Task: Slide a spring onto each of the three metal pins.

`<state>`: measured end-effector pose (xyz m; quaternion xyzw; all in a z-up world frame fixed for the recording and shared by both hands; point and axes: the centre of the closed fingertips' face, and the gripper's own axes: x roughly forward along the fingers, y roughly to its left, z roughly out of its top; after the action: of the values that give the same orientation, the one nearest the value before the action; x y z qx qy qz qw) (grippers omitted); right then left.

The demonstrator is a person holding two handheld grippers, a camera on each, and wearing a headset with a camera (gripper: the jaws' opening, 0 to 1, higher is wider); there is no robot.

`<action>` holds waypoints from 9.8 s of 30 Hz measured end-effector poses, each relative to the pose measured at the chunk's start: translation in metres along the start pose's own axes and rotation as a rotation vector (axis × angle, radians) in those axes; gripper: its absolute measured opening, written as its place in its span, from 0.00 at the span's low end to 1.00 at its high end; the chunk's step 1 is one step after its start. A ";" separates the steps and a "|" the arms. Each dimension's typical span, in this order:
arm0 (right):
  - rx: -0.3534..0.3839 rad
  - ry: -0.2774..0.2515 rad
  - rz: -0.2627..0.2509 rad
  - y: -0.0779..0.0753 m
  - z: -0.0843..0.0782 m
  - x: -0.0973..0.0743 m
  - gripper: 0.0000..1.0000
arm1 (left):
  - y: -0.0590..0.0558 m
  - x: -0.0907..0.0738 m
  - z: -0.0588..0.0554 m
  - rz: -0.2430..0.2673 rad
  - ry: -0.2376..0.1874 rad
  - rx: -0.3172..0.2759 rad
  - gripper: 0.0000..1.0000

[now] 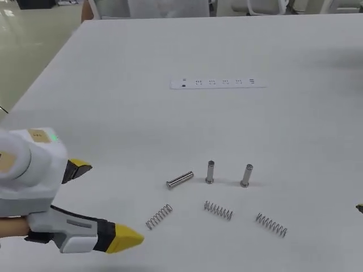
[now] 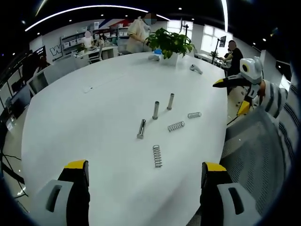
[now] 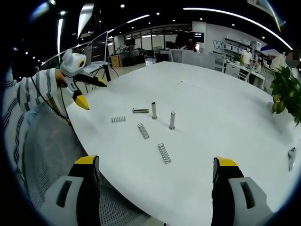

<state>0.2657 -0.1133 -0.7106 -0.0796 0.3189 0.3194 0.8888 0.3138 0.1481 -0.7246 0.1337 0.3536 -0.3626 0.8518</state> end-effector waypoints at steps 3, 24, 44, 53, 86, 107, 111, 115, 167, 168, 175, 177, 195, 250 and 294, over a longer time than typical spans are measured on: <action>0.002 0.001 -0.002 -0.001 0.000 0.000 1.00 | 0.001 0.002 0.001 -0.002 0.000 0.004 0.98; 0.001 0.007 -0.026 -0.006 -0.002 -0.004 0.99 | 0.014 0.018 0.011 -0.026 -0.005 0.016 0.98; 0.007 0.021 -0.030 -0.005 -0.004 -0.008 0.99 | 0.025 0.057 0.032 -0.079 -0.016 0.013 0.96; -0.006 0.031 -0.021 -0.002 -0.003 -0.006 0.99 | 0.023 0.080 0.025 -0.097 0.008 -0.013 0.95; 0.017 0.058 -0.028 0.006 -0.004 0.002 0.99 | 0.019 0.124 0.017 -0.119 0.034 -0.024 0.80; 0.053 0.059 -0.035 0.003 -0.011 0.009 0.99 | 0.013 0.148 0.039 -0.130 -0.003 0.059 0.44; 0.061 0.059 -0.034 0.003 -0.011 0.008 0.99 | 0.011 0.150 0.044 -0.139 -0.013 0.053 0.38; 0.063 0.064 -0.035 0.004 -0.013 0.009 0.99 | 0.009 0.154 0.046 -0.156 -0.007 0.064 0.26; 0.033 0.064 0.022 0.008 -0.010 0.012 1.00 | 0.012 0.163 0.045 -0.089 0.040 0.130 0.00; 0.026 0.066 0.024 0.008 -0.010 0.013 1.00 | 0.012 0.163 0.045 -0.082 0.039 0.107 0.00; 0.019 0.051 0.026 0.008 -0.007 0.013 0.99 | 0.011 0.161 0.043 -0.087 0.045 0.119 0.00; 0.009 0.049 0.024 0.008 -0.006 0.012 1.00 | 0.013 0.160 0.041 -0.078 0.050 0.108 0.00; -0.017 0.039 0.026 0.009 -0.001 0.011 1.00 | 0.020 0.126 0.038 -0.006 -0.002 0.004 0.00; -0.026 0.051 0.076 0.025 -0.007 0.015 0.99 | 0.008 0.114 0.056 0.010 -0.052 0.010 0.00; -0.013 0.043 0.085 0.024 -0.007 0.013 0.97 | 0.011 0.118 0.055 0.024 -0.031 0.030 0.06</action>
<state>0.2549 -0.0903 -0.7231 -0.0786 0.3391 0.3570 0.8668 0.4064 0.0673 -0.7678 0.1451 0.3335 -0.3596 0.8593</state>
